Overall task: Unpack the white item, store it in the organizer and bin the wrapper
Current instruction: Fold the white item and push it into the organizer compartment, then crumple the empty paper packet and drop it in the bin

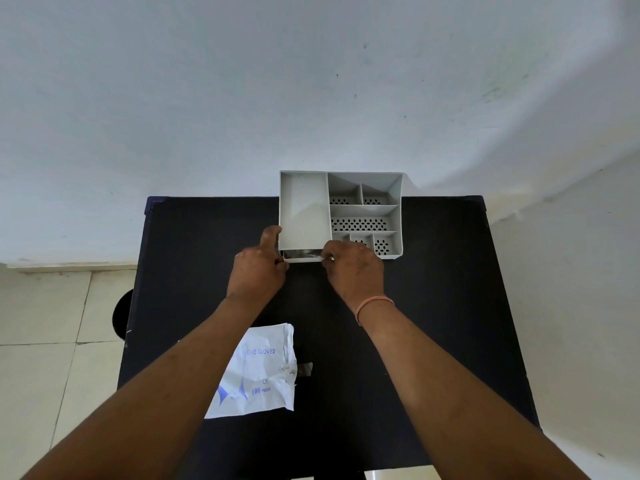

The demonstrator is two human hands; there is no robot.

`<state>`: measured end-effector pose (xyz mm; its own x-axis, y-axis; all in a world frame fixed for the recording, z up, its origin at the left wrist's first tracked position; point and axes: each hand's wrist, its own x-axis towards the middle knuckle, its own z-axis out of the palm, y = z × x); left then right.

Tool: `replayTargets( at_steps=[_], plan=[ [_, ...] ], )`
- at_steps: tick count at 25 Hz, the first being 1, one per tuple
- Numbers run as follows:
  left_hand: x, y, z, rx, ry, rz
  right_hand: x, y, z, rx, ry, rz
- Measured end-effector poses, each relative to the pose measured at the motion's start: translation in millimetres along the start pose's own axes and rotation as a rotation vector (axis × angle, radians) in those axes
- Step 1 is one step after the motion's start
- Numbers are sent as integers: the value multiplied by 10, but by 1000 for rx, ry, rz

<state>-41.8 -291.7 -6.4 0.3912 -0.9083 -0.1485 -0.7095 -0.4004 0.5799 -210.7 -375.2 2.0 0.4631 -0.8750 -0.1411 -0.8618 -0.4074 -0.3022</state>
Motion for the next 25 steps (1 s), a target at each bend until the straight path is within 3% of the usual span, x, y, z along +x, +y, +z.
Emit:
replayTargets(
  at_steps=[7,12,17,20,25],
  plan=[
    [94,70,-92,-13,-22,-63,-4,-31,27,46,100,57],
    [140,71,-97,12,1,-35,141,-25,6,-14,53,68],
    [-27,-44,-68,-17,21,-169,-72,-42,35,137,57,120],
    [-336,-204,-40,-15,-7,-240,-379,-156,178,255,-62,182],
    [-1056,-589,42,37,-77,-410,-888,-416,562,320,-514,304]
  ],
)
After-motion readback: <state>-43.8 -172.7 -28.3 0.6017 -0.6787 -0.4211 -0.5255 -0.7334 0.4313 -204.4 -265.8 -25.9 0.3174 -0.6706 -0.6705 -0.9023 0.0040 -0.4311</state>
